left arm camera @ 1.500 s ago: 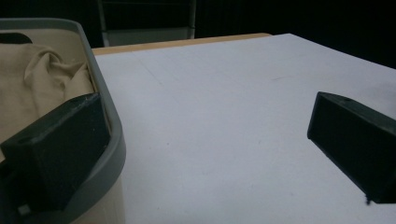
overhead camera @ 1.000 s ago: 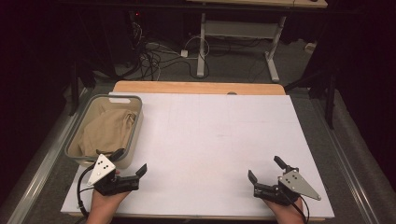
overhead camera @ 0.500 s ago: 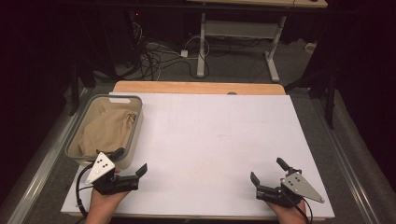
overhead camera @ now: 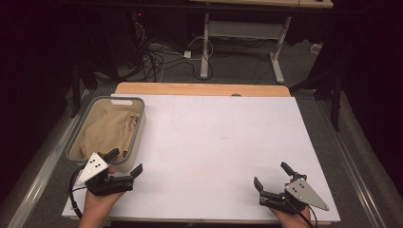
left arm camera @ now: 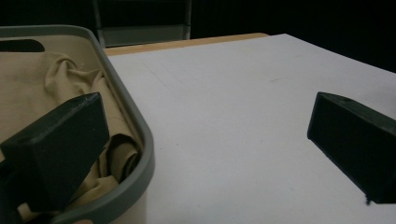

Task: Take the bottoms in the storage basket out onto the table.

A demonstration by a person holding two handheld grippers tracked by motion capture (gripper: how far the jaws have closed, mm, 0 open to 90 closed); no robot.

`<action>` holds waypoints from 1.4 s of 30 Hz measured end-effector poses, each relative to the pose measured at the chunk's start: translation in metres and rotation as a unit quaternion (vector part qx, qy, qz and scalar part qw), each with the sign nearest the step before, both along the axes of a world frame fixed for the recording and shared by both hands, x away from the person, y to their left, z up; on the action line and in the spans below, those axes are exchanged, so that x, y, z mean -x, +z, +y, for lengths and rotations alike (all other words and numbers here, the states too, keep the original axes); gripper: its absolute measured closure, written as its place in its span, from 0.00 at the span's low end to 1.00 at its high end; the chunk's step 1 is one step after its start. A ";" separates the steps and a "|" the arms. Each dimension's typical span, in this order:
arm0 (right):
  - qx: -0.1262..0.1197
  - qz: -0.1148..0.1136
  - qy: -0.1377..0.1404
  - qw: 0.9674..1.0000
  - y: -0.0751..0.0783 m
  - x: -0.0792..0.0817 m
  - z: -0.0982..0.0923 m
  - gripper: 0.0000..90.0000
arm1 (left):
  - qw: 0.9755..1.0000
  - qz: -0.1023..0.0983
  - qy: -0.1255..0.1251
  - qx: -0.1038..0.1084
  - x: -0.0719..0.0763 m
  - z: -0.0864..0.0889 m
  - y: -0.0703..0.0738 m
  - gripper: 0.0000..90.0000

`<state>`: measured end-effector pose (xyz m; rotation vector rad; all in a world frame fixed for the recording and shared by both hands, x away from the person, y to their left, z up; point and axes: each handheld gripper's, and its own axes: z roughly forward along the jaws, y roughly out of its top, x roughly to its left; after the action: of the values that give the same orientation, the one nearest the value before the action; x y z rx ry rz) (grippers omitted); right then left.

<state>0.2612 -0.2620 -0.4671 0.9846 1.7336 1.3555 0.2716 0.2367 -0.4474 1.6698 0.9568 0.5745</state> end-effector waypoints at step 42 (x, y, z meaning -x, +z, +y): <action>0.008 -0.007 0.003 1.000 0.001 0.007 0.001 0.00 | 0.995 0.017 0.098 -0.003 -0.004 0.109 0.017 0.00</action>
<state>0.2541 -0.2614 -0.4663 0.9587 1.7365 1.3466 0.2751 0.3458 -0.4307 1.6060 1.1530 0.6822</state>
